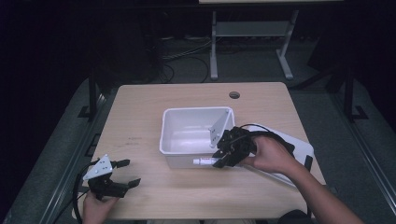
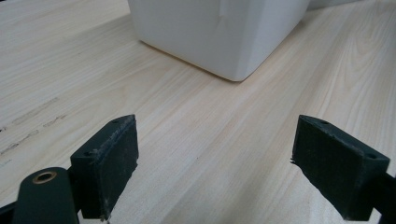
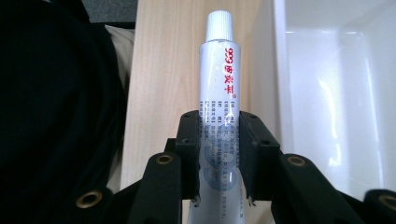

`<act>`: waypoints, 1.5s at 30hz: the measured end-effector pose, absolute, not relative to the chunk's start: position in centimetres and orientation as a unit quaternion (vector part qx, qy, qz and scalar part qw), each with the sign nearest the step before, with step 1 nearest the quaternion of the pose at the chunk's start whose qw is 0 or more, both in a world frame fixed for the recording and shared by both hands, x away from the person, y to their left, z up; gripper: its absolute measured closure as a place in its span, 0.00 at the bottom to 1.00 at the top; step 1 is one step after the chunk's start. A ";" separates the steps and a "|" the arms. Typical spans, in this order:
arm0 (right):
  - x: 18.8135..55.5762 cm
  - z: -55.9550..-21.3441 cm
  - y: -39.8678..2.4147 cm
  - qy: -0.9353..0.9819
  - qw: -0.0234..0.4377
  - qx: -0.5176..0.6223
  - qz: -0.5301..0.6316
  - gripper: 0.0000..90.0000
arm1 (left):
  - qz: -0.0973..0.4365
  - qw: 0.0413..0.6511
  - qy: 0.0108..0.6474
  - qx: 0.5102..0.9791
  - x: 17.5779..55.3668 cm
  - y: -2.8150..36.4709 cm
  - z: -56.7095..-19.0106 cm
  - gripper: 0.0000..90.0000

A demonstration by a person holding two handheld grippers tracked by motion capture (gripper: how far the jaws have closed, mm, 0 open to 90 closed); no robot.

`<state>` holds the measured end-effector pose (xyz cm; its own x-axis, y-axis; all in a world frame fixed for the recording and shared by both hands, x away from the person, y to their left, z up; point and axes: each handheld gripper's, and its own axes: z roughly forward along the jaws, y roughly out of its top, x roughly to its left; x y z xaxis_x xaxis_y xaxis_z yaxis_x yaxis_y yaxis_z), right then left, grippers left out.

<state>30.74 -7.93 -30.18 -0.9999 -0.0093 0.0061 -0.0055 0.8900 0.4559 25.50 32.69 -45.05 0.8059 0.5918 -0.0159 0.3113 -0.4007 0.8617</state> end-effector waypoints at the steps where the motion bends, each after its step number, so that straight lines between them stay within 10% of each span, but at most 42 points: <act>1: 30.8 -30.1 -7.9 -0.972 0.004 0.004 -0.233 0.79 | 0.149 0.474 0.274 0.824 25.5 32.7 -45.1 0.15; 45: 37.2 -29.7 -5.7 -0.974 0.004 -0.022 -0.225 0.78 | 0.149 0.473 0.274 0.824 25.4 32.8 -45.1 0.15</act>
<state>37.21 -5.73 -29.74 -0.9990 0.0414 0.0183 0.0453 0.8975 0.4386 25.44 32.76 -45.07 0.8058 0.5920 -0.0130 0.3104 -0.4036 0.8607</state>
